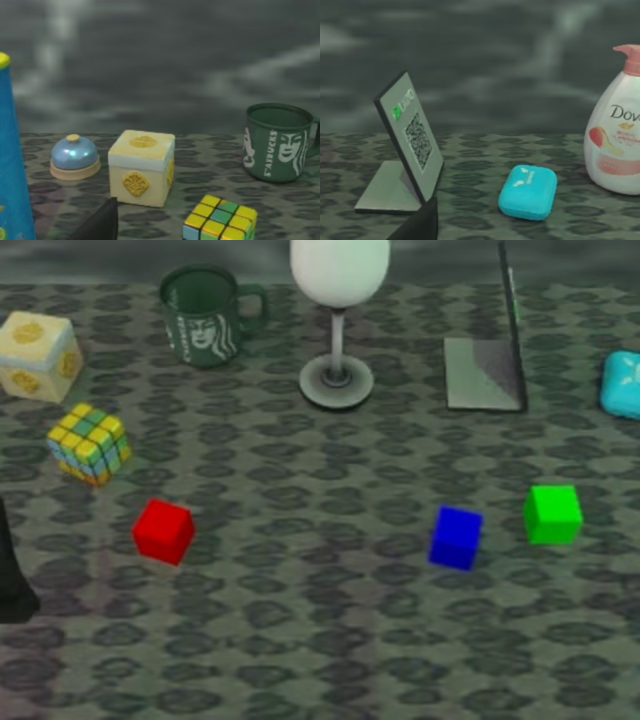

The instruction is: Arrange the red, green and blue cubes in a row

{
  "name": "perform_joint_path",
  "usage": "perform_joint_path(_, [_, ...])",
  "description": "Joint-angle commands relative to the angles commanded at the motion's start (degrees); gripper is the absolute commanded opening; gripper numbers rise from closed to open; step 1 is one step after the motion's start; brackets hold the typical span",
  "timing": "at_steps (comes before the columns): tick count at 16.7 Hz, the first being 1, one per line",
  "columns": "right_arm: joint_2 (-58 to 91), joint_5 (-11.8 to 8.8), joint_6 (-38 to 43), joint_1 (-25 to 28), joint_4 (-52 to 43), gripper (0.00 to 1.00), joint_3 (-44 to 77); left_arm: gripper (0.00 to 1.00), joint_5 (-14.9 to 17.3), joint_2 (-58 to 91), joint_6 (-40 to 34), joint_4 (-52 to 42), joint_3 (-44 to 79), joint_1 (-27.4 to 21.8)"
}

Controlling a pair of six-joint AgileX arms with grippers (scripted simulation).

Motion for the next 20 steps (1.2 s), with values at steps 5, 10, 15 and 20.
perform_joint_path(5, [0.0,0.0,0.0,0.0,0.0,1.0,0.0,1.0,-0.2,3.6,0.0,-1.9,3.5,-0.5])
perform_joint_path(10, [0.0,0.0,0.0,0.0,0.0,1.0,0.0,1.0,-0.3,21.6,0.3,-12.0,18.1,-3.4])
perform_joint_path(15, [0.0,0.0,0.0,0.0,0.0,1.0,0.0,1.0,0.0,50.0,0.9,-28.1,37.8,-8.0])
perform_joint_path(20, [0.0,0.0,0.0,0.0,0.0,1.0,0.0,1.0,0.3,79.7,1.5,-44.6,58.0,-12.6])
